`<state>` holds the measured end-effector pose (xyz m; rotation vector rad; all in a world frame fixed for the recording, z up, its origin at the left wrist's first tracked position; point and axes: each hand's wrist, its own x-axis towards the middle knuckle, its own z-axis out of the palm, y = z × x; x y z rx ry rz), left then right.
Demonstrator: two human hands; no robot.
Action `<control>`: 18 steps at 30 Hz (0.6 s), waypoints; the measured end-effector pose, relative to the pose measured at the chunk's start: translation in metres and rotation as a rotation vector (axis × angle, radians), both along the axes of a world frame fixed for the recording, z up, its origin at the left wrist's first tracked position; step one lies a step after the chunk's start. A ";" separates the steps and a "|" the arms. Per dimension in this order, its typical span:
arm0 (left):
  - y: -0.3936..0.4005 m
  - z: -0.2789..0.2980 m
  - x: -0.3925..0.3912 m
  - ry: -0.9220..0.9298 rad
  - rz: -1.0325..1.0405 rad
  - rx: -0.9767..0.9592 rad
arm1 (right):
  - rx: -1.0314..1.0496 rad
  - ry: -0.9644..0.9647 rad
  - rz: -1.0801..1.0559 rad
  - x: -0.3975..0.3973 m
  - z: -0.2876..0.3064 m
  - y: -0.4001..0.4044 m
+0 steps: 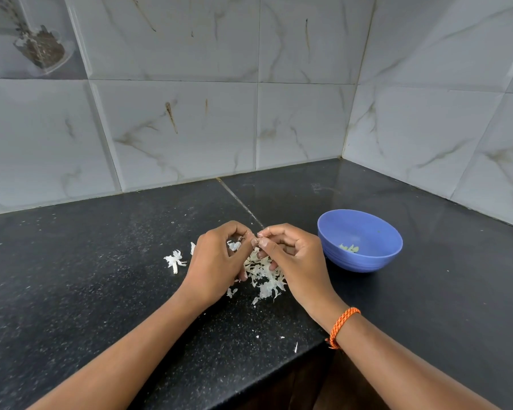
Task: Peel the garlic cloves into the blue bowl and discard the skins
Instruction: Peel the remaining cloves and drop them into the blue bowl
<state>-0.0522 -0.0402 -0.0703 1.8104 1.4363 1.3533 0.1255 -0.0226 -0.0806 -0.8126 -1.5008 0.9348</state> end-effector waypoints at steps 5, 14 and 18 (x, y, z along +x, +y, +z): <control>0.000 0.000 0.000 0.040 -0.002 -0.006 | 0.019 -0.016 -0.036 0.001 -0.001 0.001; -0.003 0.001 0.000 -0.022 -0.019 0.031 | 0.015 -0.011 -0.044 0.003 -0.002 0.002; -0.001 -0.003 -0.003 -0.019 -0.002 0.059 | 0.020 -0.027 -0.079 0.003 -0.002 0.004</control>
